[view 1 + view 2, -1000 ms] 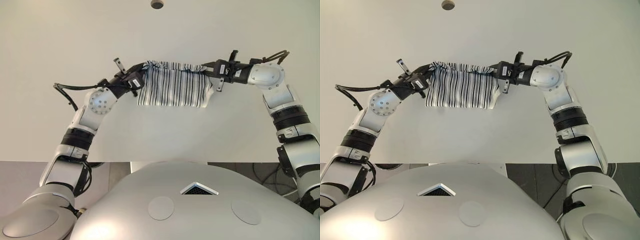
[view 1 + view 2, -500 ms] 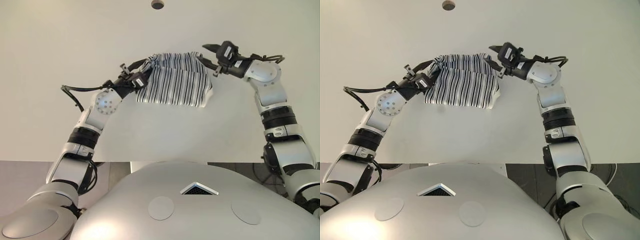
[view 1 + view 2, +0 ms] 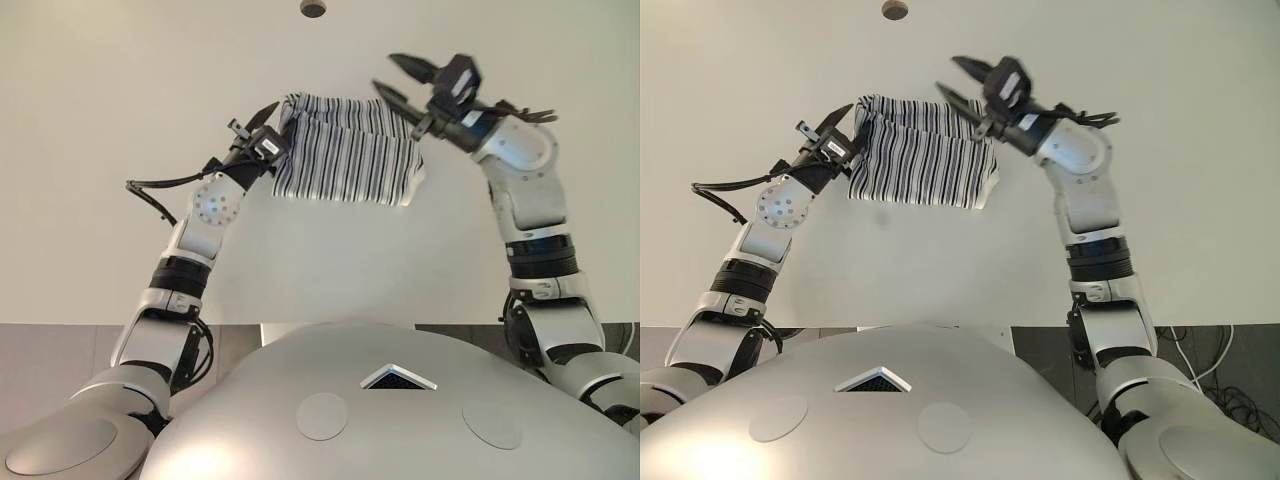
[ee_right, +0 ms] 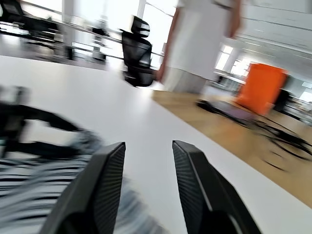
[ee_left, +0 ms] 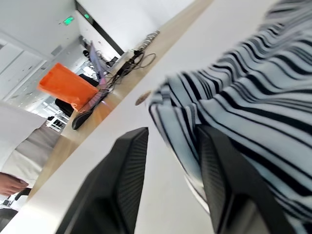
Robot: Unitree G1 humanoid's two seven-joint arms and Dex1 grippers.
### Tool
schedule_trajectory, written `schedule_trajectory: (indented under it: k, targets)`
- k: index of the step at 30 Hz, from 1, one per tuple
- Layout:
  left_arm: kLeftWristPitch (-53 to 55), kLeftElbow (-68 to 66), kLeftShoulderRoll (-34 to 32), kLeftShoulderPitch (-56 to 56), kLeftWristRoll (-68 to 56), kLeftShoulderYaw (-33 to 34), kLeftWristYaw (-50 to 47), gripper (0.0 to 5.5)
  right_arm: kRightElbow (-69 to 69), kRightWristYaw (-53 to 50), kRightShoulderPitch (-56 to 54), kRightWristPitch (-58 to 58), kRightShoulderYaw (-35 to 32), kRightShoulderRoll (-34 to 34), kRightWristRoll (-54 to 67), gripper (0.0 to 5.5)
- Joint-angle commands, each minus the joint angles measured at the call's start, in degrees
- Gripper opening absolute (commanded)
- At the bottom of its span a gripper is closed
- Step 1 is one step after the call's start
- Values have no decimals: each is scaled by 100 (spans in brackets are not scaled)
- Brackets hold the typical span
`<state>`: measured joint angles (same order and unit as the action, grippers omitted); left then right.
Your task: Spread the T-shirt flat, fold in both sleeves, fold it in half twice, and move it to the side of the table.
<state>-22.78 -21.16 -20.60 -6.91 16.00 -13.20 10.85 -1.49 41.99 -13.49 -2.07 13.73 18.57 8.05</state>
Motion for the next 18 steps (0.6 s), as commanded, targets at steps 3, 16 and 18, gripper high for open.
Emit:
schedule_trajectory:
  k: [3, 16, 18]
  targets:
    - [194, 625, 116, 128, -375, 105, 277, 176, -298, 314, -210, -130, 716, -201, -438, 181]
    - [-361, 1838, -84, 130, 406, 1140, -1266, 176, -4848, 709, -1511, -744, 1142, -341, -1442, 181]
    - [-444, 2045, -71, 189, 294, 1282, -1335, 176, -5248, 966, -1461, -702, 845, -147, -1179, 181]
